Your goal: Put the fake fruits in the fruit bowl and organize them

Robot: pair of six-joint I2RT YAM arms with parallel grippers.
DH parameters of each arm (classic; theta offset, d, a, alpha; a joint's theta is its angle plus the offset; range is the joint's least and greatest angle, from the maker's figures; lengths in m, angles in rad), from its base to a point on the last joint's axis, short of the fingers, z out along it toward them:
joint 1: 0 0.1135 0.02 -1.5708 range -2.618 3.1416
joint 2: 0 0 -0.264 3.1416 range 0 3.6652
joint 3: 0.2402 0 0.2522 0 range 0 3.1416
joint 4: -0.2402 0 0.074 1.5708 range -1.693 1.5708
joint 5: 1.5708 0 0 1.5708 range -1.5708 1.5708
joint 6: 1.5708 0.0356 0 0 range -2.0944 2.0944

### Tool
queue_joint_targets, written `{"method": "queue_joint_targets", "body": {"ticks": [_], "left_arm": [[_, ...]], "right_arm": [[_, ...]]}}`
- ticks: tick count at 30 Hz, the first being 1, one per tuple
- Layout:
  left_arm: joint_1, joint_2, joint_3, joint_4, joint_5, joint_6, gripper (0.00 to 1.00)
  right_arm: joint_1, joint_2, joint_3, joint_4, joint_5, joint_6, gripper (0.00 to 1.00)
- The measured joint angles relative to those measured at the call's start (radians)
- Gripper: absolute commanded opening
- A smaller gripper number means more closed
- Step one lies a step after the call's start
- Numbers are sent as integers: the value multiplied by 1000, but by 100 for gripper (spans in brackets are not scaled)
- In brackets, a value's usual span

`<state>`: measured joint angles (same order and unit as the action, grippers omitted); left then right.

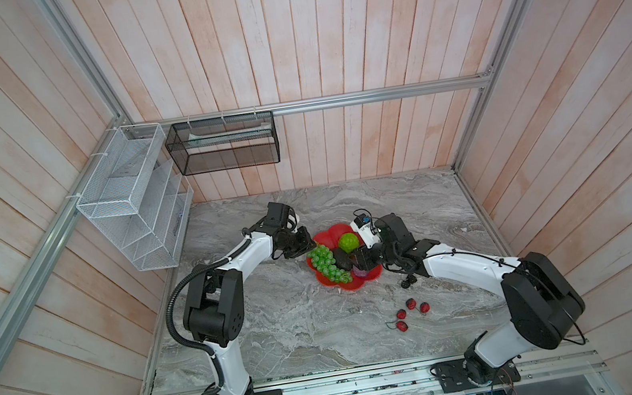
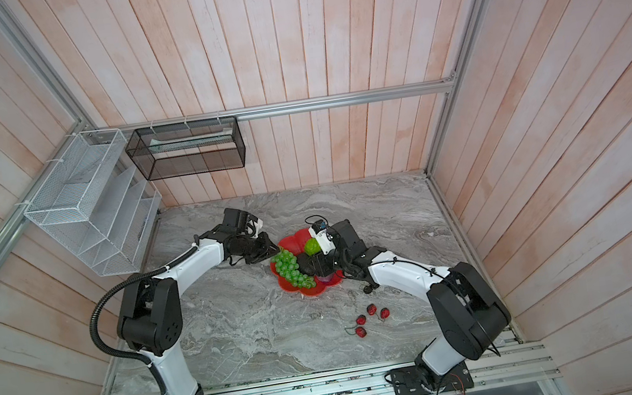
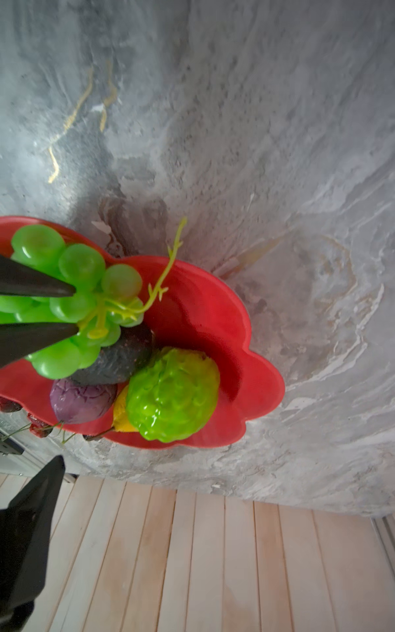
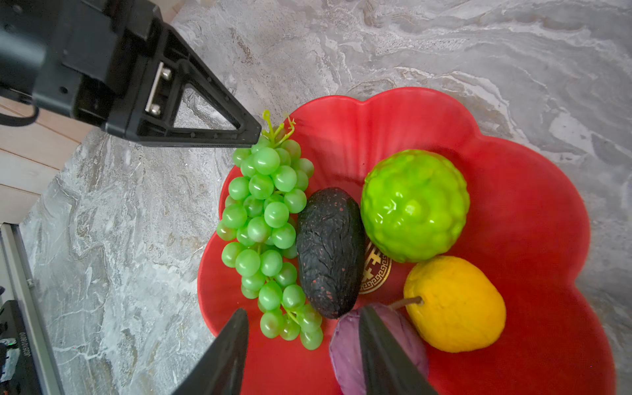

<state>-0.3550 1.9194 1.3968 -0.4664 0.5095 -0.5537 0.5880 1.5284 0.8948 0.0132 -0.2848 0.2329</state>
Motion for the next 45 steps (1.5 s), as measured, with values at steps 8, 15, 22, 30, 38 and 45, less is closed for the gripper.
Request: {"method": "queue_joint_targets", "body": {"ticks": [8,15,22,30,38,45], "left_arm": [[-6,32,18,29,70,1,18],[-1,-47,-72,33,62,10,31],[5,-98,-103,30,32,-2,44],[-6,-51,-80,32,45,3,55],[-15,-19,-69,53,95,0,50],[-18,13,-31,116,160,-3,50]], "right_arm": [[0,0,0,-14,0,0,53],[0,0,0,-14,3,-1,53],[0,0,2,-14,3,-1,53],[0,0,2,-14,4,0,53],[0,0,2,-14,10,0,53],[0,0,2,-14,11,3,53]]}}
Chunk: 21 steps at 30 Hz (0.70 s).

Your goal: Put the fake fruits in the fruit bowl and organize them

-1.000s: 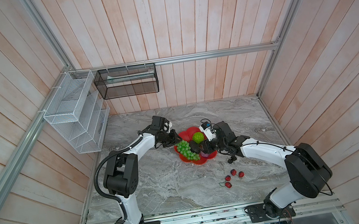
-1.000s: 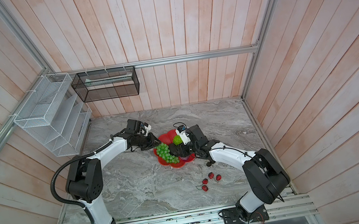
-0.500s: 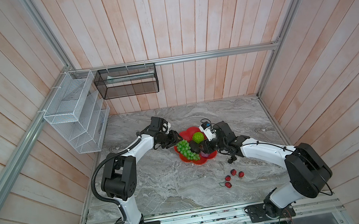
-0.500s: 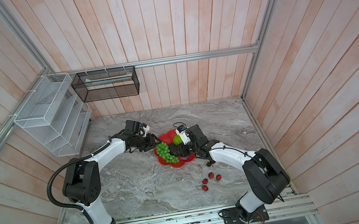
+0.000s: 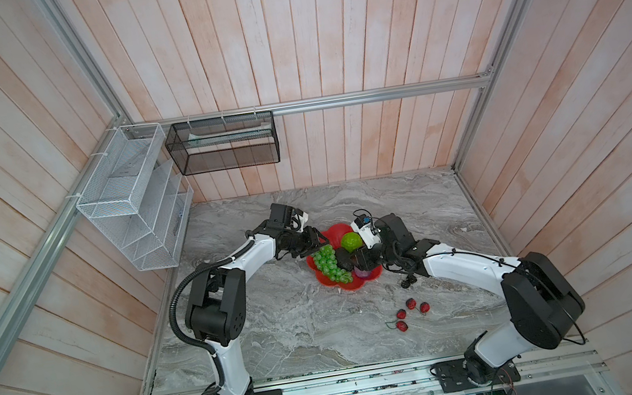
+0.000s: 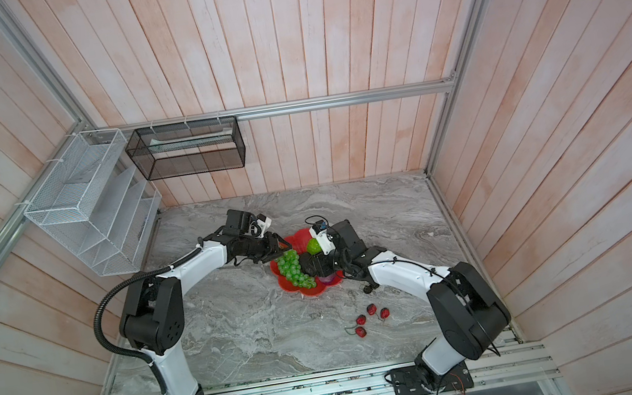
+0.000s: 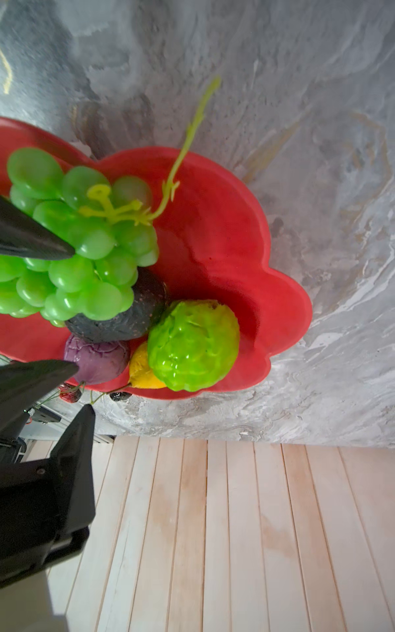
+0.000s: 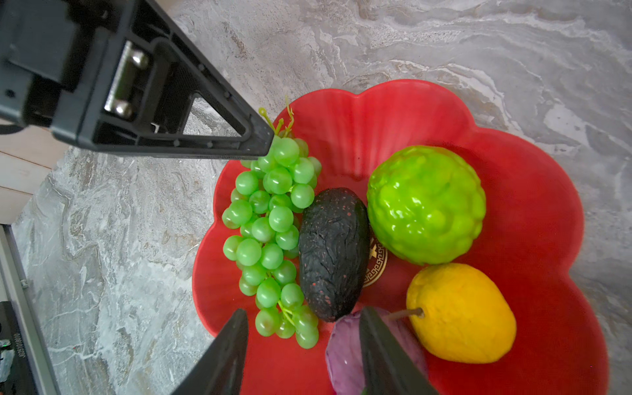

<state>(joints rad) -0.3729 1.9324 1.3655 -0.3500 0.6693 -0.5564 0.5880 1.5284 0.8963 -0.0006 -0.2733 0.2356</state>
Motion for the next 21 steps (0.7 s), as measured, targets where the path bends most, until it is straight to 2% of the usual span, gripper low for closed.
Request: {"method": "queue_joint_targets", "body": {"ticks": [9,17,21], "left_arm": [[-2,57,35,30,34,-9,50],[0,51,54,18,7,2,64],[0,16,55,-34,-60,34,65]], "right_arm": [[0,0,0,0,4,0,53],[0,-8,0,-5,8,4,53],[0,-49,0,-29,15,8,53]]}}
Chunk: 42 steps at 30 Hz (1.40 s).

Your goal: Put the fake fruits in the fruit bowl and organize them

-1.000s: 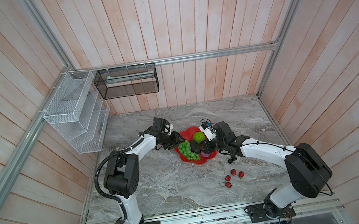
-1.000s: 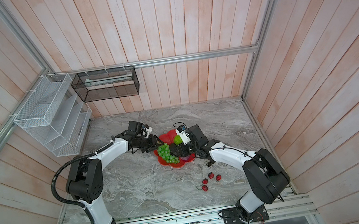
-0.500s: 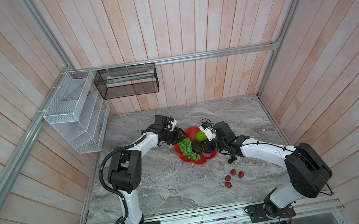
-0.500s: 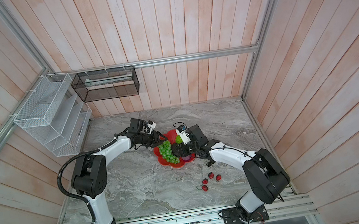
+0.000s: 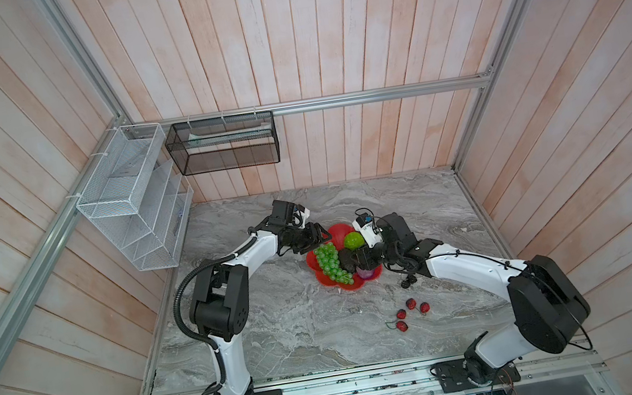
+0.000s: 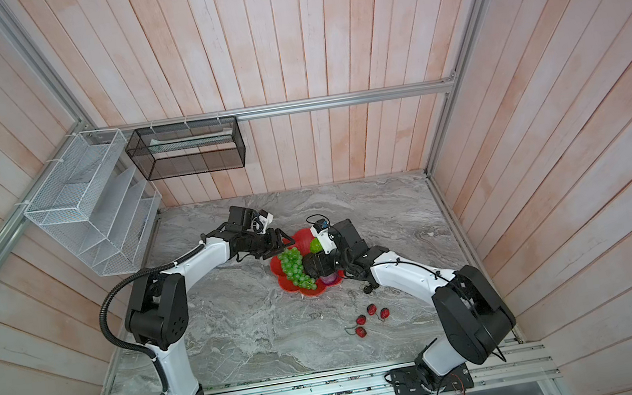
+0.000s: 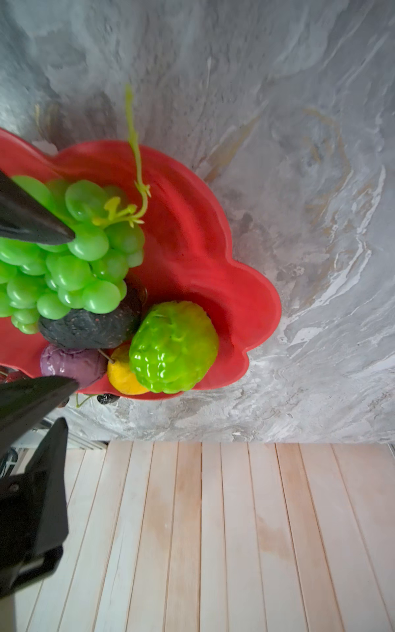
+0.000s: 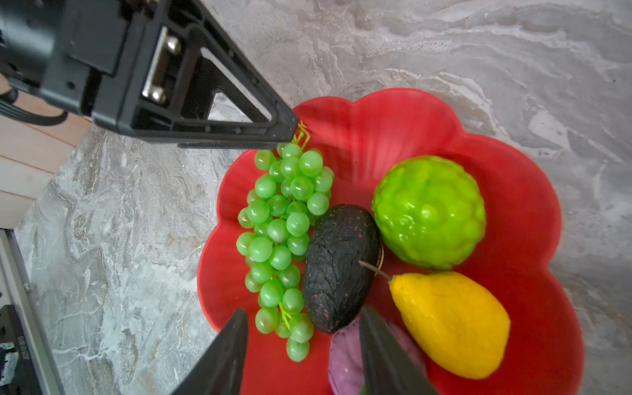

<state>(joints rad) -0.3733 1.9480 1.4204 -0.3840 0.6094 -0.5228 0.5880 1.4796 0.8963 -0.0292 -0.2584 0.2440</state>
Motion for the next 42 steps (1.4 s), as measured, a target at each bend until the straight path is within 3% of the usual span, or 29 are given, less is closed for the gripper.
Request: {"method": "queue_joint_targets", "body": {"ticks": [8,14,20,32,37,42], "left_arm": [[-8,-167,-26,-72,-105,55,62],[-16,-332,-184,-51,-134,46,60],[-16,-387,-278,-33,-148,29,60],[-14,-394,-302,0,-147,21,60],[-2,-394,-304,1,-146,21,60],[14,-394,-304,3,-145,19,60]], "right_arm": [[-11,-134,-8,-149,62,73,53],[-23,-346,-123,-296,178,225,59],[-126,-471,-225,-423,263,346,63],[-159,-191,-188,-457,298,297,58],[-158,-146,-159,-436,325,259,46],[-157,-92,-134,-409,333,225,41]]}}
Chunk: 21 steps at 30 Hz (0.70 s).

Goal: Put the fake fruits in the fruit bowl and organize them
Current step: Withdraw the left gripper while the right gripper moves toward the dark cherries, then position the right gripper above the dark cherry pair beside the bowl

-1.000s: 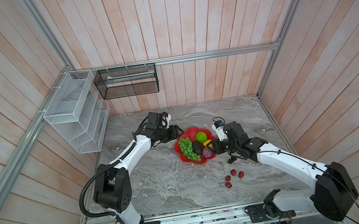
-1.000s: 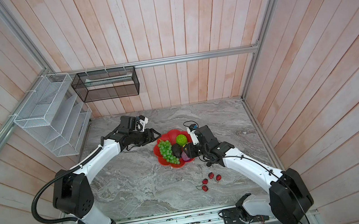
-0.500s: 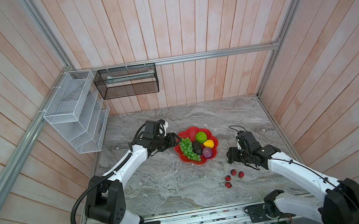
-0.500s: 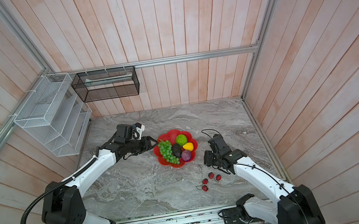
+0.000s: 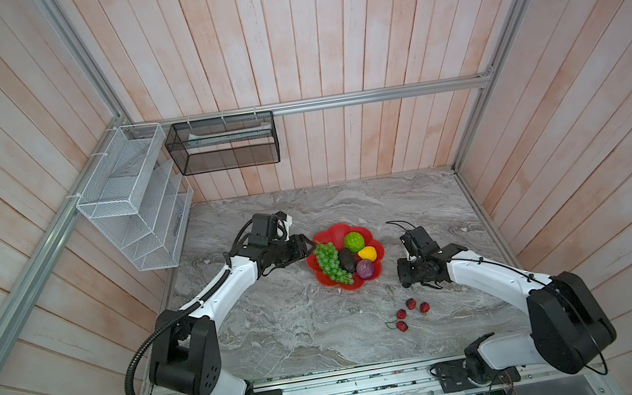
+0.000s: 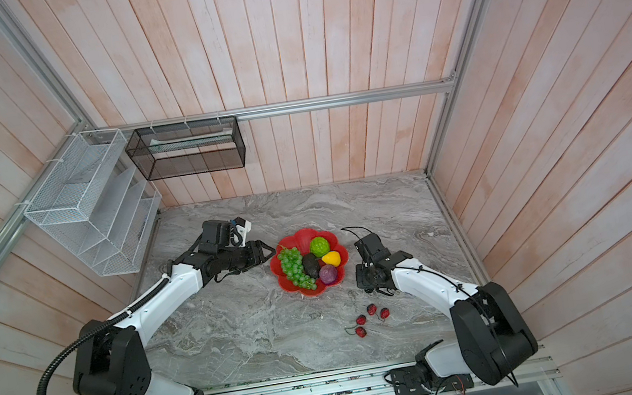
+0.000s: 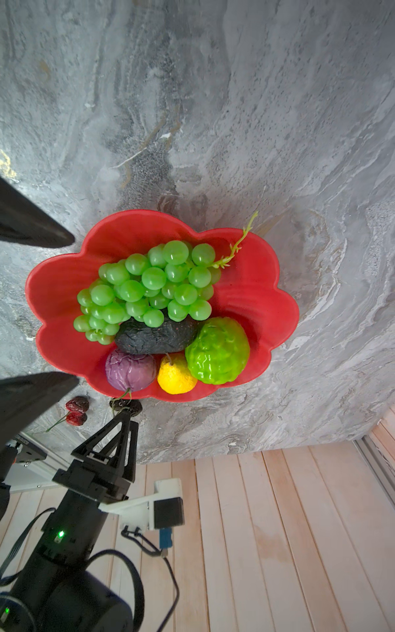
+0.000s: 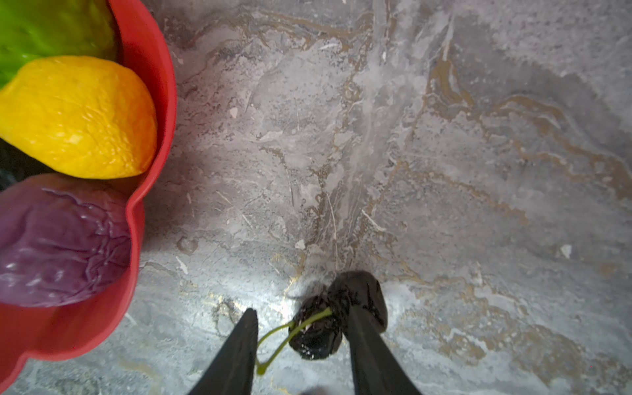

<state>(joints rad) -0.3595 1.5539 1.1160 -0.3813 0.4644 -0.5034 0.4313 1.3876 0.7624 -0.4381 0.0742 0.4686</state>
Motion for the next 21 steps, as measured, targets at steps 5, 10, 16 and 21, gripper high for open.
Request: {"method": "queue_joint_targets", "body": {"ticks": [5,10,16,21], "left_arm": [[2,0,0,0,2,-3,61],[2,0,0,0,2,-7,61],[2,0,0,1,2,-14,61],[2,0,0,1,2,-17,61]], "right_arm": [[18,23,2,12,2,-21,42],[45,23,2,19,2,-25,46],[65,24,1,32,3,-24,46],[72,47,2,39,8,-23,41]]}}
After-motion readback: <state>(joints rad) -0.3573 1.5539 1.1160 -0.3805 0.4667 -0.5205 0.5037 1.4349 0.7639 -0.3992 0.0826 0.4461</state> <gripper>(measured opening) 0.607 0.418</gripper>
